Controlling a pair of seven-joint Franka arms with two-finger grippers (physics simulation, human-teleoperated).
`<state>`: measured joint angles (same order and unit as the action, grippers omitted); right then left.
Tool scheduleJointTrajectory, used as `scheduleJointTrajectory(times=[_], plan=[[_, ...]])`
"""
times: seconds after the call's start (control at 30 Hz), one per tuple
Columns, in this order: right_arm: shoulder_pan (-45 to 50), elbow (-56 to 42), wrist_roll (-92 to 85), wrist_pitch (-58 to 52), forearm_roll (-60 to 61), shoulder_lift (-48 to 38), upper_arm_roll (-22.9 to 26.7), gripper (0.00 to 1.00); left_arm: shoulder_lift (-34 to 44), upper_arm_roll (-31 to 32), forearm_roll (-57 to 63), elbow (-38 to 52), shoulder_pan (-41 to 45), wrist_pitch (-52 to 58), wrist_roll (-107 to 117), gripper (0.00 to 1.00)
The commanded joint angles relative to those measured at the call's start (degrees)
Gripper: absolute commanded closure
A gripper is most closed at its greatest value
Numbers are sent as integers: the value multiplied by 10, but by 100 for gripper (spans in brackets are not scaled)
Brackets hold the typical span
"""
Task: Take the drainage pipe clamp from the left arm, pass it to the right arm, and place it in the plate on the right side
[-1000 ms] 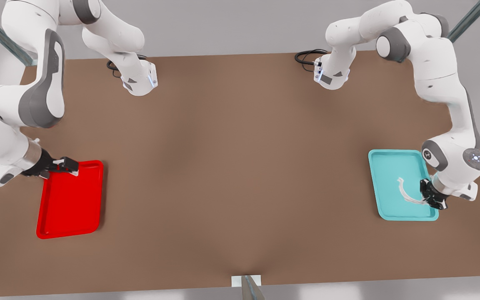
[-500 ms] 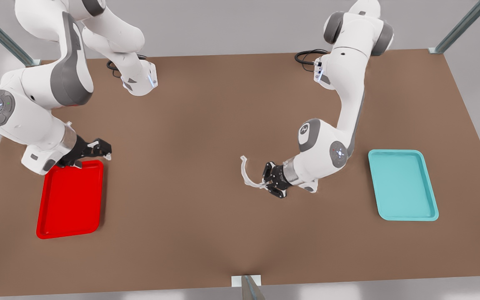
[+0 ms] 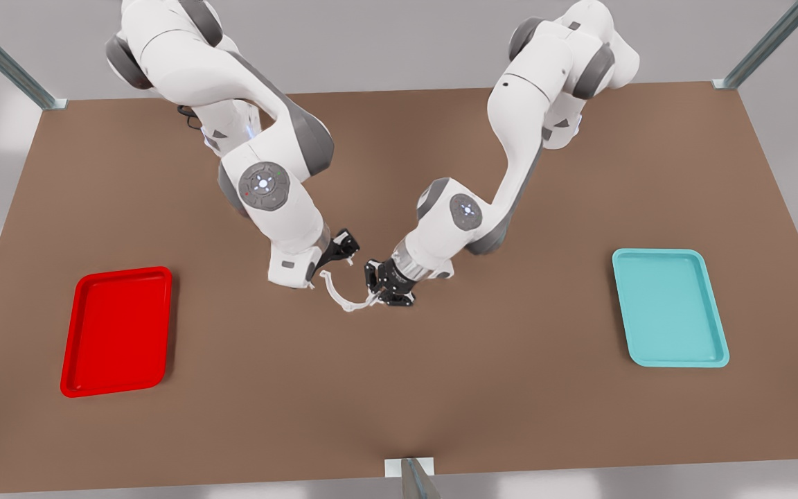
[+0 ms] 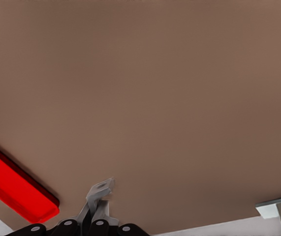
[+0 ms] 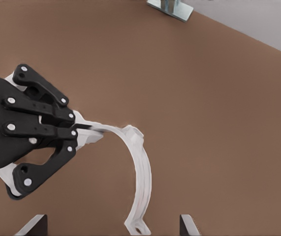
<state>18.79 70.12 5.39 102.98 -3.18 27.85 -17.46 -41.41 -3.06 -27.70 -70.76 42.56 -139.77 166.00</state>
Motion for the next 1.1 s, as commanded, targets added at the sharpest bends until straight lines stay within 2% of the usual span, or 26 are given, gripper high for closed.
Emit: scheduleJointTrajectory(times=[0.0,0.17,0.5,1.07], plan=[[5,-4,197,63,-12,9,0,0,1,2,30,8,0,78,259,79],[4,1,193,73,-65,14,1,0,2,3,28,8,-2,93,252,79],[-9,44,88,20,-63,-2,-6,0,4,5,21,8,-15,101,252,79],[-1,93,105,25,-62,4,-13,0,2,3,-4,8,-21,97,252,79]])
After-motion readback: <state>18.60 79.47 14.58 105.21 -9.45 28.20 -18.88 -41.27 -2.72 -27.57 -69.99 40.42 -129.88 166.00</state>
